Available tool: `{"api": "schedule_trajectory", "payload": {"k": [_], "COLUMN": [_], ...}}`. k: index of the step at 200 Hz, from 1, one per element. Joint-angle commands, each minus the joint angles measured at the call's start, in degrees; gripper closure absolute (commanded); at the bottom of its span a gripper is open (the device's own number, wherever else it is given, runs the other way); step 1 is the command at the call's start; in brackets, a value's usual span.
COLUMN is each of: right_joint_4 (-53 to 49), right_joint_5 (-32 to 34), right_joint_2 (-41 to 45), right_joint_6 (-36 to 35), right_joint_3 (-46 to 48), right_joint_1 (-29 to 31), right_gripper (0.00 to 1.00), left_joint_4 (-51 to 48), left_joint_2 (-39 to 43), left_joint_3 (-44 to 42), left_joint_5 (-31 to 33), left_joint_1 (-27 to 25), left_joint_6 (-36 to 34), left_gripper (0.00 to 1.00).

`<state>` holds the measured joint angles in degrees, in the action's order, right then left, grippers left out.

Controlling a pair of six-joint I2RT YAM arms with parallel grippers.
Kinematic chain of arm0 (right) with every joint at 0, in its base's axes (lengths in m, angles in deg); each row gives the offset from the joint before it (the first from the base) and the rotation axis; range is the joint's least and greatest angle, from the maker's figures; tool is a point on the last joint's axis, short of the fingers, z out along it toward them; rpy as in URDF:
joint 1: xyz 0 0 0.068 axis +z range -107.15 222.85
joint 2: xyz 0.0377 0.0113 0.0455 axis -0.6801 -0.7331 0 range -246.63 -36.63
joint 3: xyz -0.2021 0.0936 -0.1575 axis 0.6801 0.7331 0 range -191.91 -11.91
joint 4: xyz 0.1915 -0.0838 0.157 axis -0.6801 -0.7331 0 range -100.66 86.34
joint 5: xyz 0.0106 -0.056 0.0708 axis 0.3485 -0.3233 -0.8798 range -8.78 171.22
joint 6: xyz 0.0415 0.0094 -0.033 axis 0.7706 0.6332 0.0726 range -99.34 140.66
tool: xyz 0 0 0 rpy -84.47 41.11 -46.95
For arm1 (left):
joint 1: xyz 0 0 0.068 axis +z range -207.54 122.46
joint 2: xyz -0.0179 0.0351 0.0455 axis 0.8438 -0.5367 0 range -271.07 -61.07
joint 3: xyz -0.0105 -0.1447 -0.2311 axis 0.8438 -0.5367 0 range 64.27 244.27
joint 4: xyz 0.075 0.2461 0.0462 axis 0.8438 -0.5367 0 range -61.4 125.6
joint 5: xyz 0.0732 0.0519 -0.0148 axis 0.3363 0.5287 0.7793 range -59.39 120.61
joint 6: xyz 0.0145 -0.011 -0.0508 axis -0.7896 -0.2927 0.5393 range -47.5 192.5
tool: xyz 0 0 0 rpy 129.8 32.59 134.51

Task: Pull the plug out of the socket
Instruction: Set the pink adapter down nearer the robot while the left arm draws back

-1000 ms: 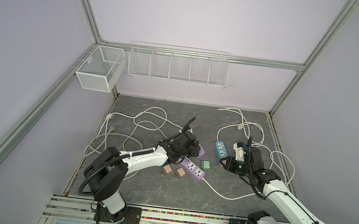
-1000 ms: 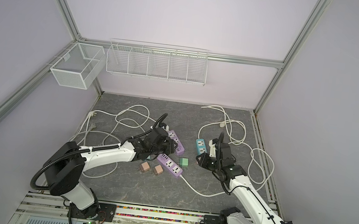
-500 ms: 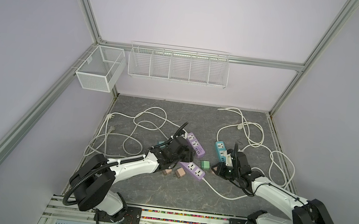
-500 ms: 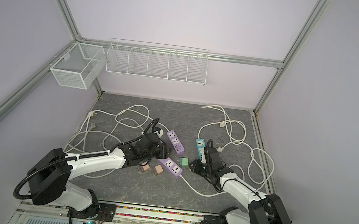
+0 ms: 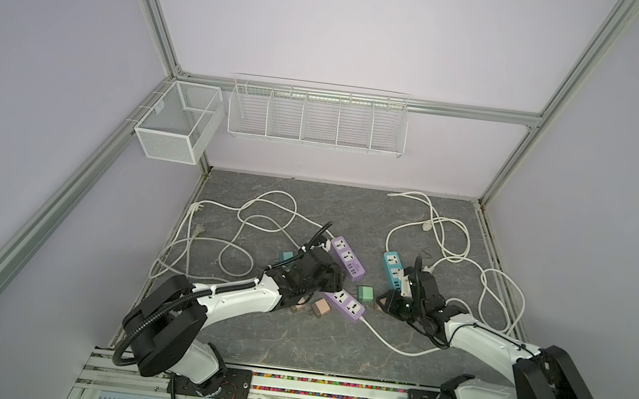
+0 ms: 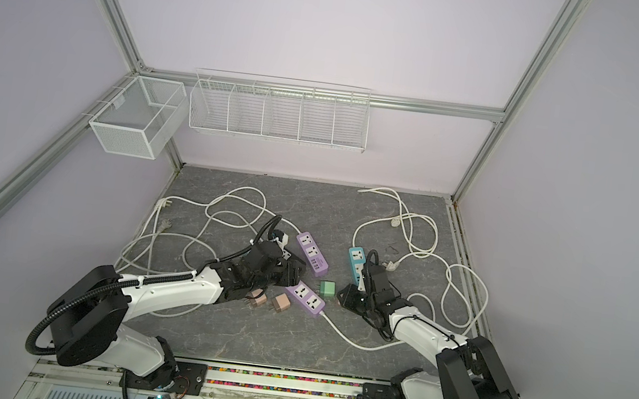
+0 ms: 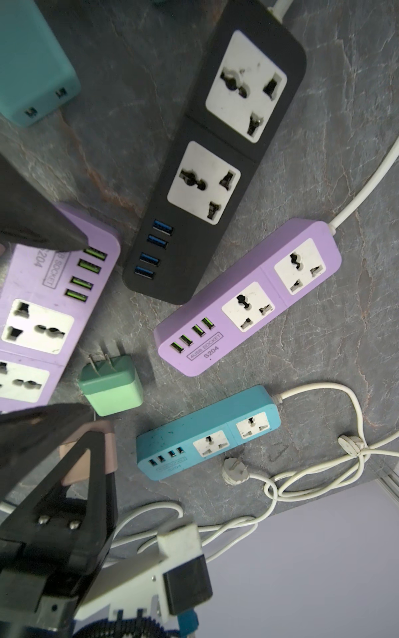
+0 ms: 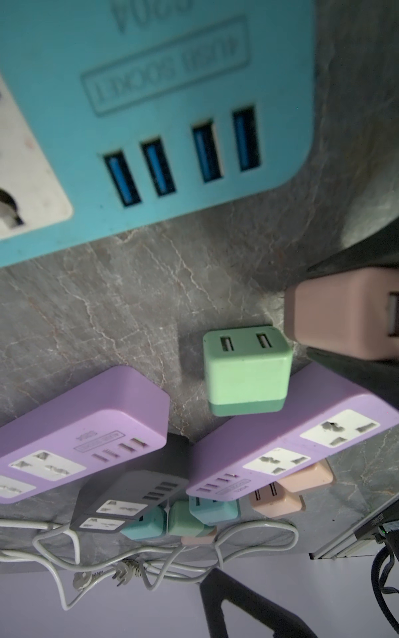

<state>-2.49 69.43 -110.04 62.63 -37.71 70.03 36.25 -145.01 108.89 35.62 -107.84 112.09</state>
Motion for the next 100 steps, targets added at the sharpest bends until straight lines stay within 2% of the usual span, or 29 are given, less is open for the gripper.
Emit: {"api": "schedule_trajectory", "payload": {"k": [1,46,100], "right_joint_4": [-1.1,-5.0,-13.5], "right_joint_5": [1.4,2.7,4.9], "right_joint_2": [0.5,3.4,8.1], "right_joint_6": [-0.1,-1.4,-6.3], "right_joint_3": [1.2,0.3,-2.7], "right_joint_1": [0.3,0.3,0.0], "right_gripper": [0.76,0.57,0.37], "left_joint_4": [1.5,0.4,-1.2], "left_joint_2": [1.5,2.2,3.8], "left_joint_3": [-0.5,0.4,1.2], "left_joint_5": [1.3,1.5,2.6], "left_joint_1": [0.1,0.1,0.3], "left_joint_6": [0.4,-0.7,-1.6], "left_gripper": [0.29,0.28,0.27]}}
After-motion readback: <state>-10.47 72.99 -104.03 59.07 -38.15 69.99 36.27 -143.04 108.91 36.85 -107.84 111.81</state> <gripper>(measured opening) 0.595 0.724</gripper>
